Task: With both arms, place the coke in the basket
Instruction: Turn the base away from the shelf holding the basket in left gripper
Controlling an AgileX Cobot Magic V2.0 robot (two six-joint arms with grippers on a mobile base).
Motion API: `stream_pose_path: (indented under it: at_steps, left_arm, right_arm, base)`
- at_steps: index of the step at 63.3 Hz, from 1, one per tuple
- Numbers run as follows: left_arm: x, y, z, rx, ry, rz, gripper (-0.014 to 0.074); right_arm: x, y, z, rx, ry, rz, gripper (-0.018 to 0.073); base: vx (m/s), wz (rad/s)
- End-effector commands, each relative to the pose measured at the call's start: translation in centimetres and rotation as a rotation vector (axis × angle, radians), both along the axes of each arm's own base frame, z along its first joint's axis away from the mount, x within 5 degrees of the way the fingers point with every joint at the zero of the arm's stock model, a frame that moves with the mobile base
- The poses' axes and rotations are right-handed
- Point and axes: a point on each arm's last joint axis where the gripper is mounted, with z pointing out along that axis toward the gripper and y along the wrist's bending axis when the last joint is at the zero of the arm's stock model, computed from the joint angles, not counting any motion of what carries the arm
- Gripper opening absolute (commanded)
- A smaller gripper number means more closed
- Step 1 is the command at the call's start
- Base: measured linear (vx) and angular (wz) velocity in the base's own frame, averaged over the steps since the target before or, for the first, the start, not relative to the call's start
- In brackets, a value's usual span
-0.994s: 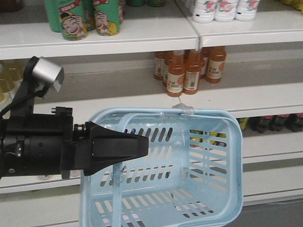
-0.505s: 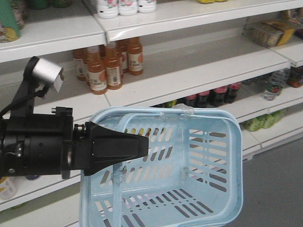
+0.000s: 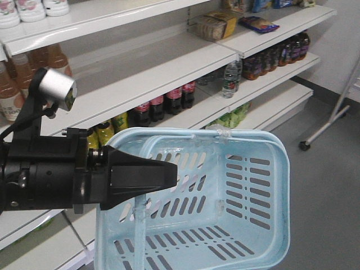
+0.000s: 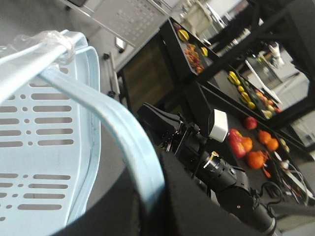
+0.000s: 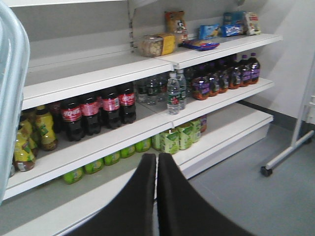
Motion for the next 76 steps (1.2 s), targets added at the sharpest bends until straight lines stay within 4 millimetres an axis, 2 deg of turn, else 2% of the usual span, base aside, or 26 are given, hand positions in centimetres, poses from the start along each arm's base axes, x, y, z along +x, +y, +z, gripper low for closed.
stream_pose_path:
  at_steps: [1, 76]
  left_arm:
    - [-0.53, 0.07, 1.90, -0.097, -0.014, 0.000, -0.0007]
    - [-0.53, 0.07, 1.90, -0.097, -0.014, 0.000, -0.0006]
  right_arm:
    - [-0.03, -0.03, 0.40, -0.011, -0.080, -0.003, -0.0005]
    - [-0.03, -0.03, 0.40, -0.011, -0.080, -0.003, -0.0005]
  base:
    - [-0.06, -0.51]
    - [-0.04, -0.35]
